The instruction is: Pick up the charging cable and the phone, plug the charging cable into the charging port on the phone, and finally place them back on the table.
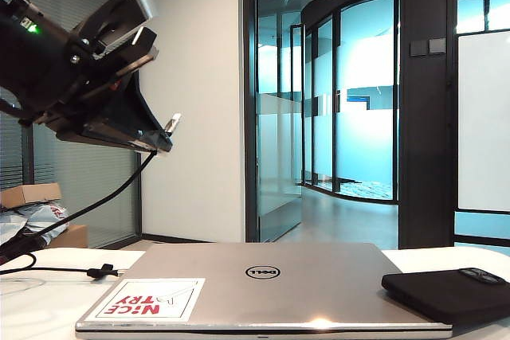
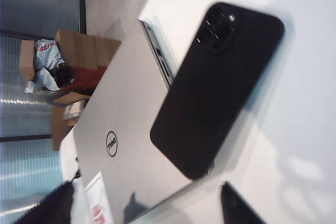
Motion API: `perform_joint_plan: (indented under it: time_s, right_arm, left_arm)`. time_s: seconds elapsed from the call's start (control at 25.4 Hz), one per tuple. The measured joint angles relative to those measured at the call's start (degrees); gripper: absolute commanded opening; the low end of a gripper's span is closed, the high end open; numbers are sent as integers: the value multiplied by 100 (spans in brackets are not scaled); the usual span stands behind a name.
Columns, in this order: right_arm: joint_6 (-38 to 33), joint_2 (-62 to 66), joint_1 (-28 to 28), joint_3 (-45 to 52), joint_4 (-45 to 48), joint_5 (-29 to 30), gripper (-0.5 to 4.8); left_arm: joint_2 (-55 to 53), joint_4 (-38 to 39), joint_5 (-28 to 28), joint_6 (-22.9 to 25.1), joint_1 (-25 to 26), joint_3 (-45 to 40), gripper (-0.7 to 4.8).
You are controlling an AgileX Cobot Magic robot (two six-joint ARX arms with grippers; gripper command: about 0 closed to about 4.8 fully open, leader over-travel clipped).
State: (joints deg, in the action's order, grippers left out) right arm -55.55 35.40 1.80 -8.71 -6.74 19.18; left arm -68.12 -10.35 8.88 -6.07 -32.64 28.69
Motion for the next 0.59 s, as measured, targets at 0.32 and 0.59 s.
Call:
perform_joint_plan:
  time_s: [0.32,0.59]
  right_arm:
    - [-142,1067,352,9,315,710,347]
    - [-146,2465,350,4,1827,745,347]
  left_arm:
    - [-2,-229,0,0,0,0,-6]
    - [-4,-245,0,0,0,0,-6]
